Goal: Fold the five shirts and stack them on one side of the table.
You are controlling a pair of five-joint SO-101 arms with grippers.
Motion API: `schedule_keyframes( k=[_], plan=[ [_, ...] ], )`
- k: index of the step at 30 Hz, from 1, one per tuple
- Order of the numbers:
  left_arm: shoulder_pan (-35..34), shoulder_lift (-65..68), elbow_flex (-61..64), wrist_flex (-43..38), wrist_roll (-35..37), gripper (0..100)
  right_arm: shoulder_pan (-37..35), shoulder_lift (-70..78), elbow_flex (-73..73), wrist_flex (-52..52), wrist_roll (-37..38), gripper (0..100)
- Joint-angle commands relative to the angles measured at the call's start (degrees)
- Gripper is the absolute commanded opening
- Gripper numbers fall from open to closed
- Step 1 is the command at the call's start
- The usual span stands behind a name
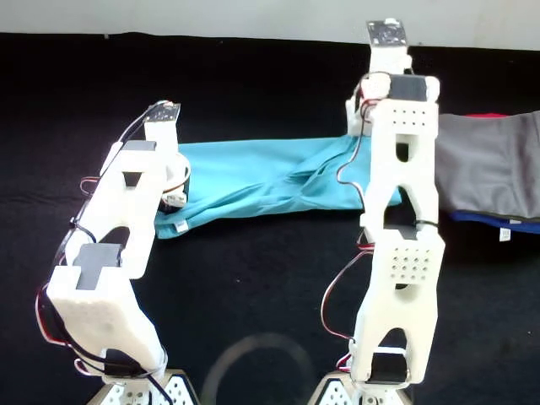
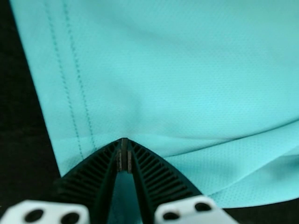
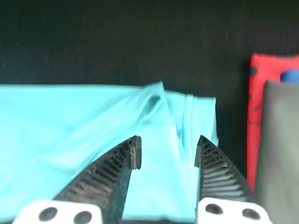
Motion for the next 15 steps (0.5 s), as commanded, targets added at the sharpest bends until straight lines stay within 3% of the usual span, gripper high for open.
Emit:
schedule_keyframes(
  k=[1,4,7,15],
  plan=[
    [0.7,-0.7,0.0,-1.6,0.1,1,-2.3,-0.4,-3.7,8.4,-0.4,14.3],
    [0.7,-0.7,0.0,-1.6,0.1,1,-3.6,-0.1,-1.4,9.2,2.9,0.0],
    [0.7,-0.7,0.0,-1.6,0.1,1,-5.1,-0.1,4.9,9.2,6.6,0.8],
    [0.7,-0.7,0.0,-1.6,0.1,1,-9.6,-0.2,14.3,3.9,6.9,0.5]
  ],
)
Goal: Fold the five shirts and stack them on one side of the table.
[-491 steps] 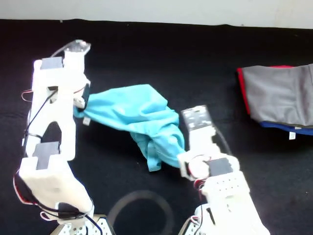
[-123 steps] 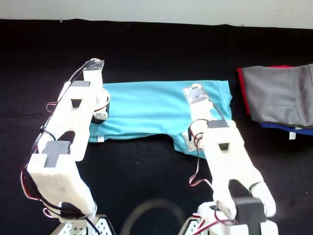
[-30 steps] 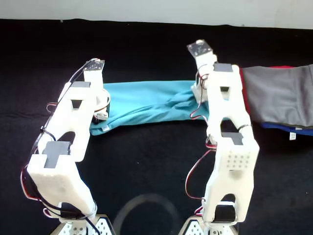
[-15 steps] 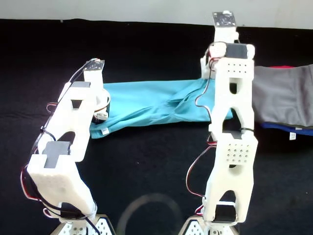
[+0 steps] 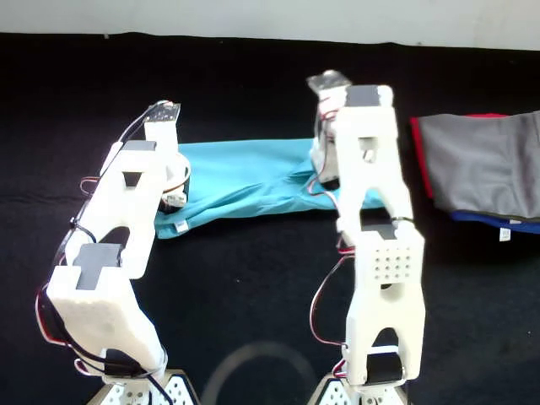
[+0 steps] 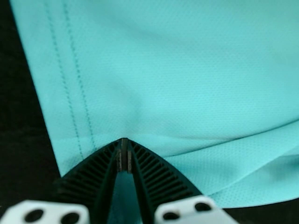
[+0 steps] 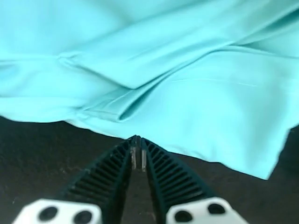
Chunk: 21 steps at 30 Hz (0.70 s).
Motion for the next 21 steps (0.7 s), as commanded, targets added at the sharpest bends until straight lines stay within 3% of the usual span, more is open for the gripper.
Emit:
schedule_keyframes(
  k=[1,10,21],
  plan=[
    [0.7,-0.7,0.0,-1.6,0.1,1,-1.4,-0.6,0.6,-6.5,0.6,0.5],
    [0.7,-0.7,0.0,-1.6,0.1,1,-1.4,5.8,-1.6,-30.2,0.6,0.5],
    [0.7,-0.7,0.0,-1.6,0.1,1,-3.9,7.3,-24.4,-13.1,0.7,0.5]
  ],
)
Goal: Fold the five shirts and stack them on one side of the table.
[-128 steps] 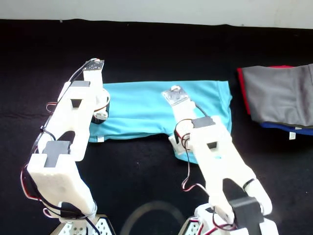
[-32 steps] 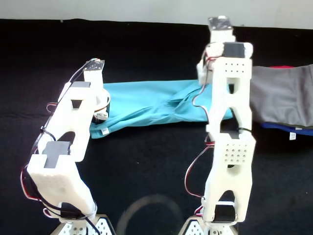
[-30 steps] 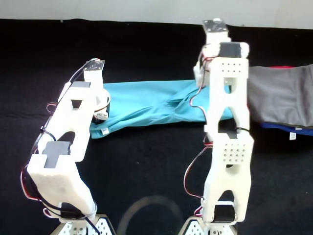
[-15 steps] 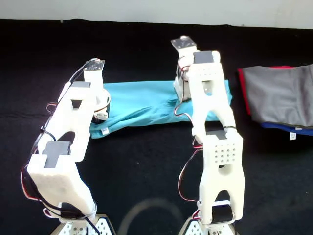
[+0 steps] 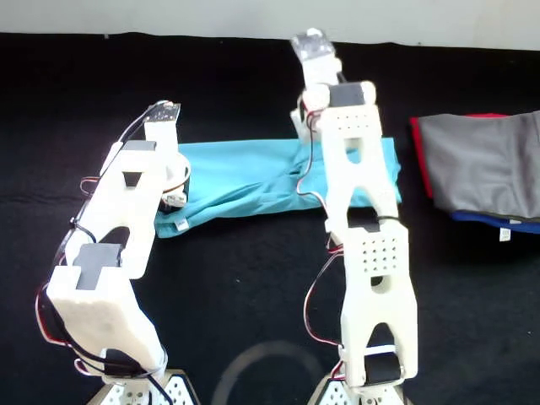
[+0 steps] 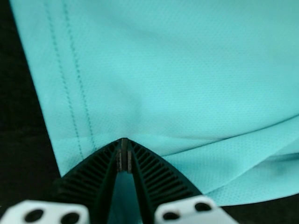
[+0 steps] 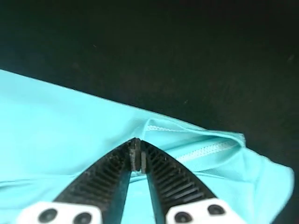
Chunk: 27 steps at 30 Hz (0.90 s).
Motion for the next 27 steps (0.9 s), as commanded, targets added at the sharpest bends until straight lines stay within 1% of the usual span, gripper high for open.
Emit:
schedule_keyframes(
  k=[1,5,11,15,22,27],
  plan=[
    [0.7,-0.7,0.0,-1.6,0.1,1,-1.2,-0.1,-5.1,3.2,0.8,0.5],
    [0.7,-0.7,0.0,-1.6,0.1,1,-1.1,1.2,-3.4,5.0,0.8,0.5],
    [0.7,-0.7,0.0,-1.6,0.1,1,-0.8,8.0,-0.8,3.6,0.9,0.5],
    [0.7,-0.7,0.0,-1.6,0.1,1,-0.8,12.4,-3.3,-2.3,0.9,0.5],
    [0.7,-0.7,0.0,-1.6,0.1,1,-0.8,16.8,-9.7,-16.8,0.9,0.5],
    [0.7,-0.7,0.0,-1.6,0.1,1,-0.8,16.9,-17.8,-17.8,0.9,0.5]
  ],
)
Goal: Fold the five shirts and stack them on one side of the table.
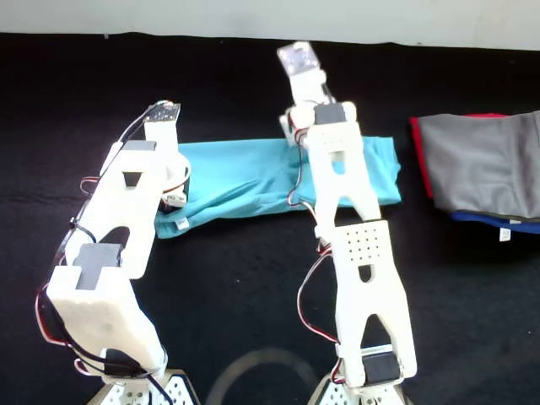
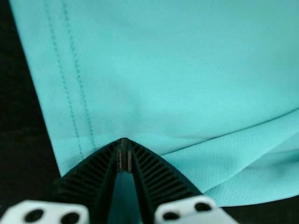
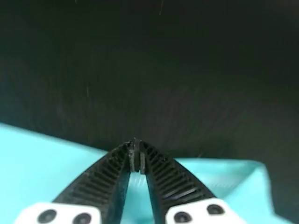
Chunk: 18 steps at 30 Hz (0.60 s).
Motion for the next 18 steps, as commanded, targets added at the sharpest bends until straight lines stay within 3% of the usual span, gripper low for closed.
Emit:
schedule_keyframes(
  k=[1,12,18],
  plan=[
    [0.7,-0.7,0.0,-1.6,0.1,1,0.0,-1.0,-7.8,0.0,0.5,0.5],
    [0.7,-0.7,0.0,-1.6,0.1,1,3.8,-0.9,-21.2,28.4,0.5,0.5],
    [0.7,-0.7,-0.1,-1.6,0.1,1,7.1,1.4,-17.0,29.3,0.5,0.5]
  ],
)
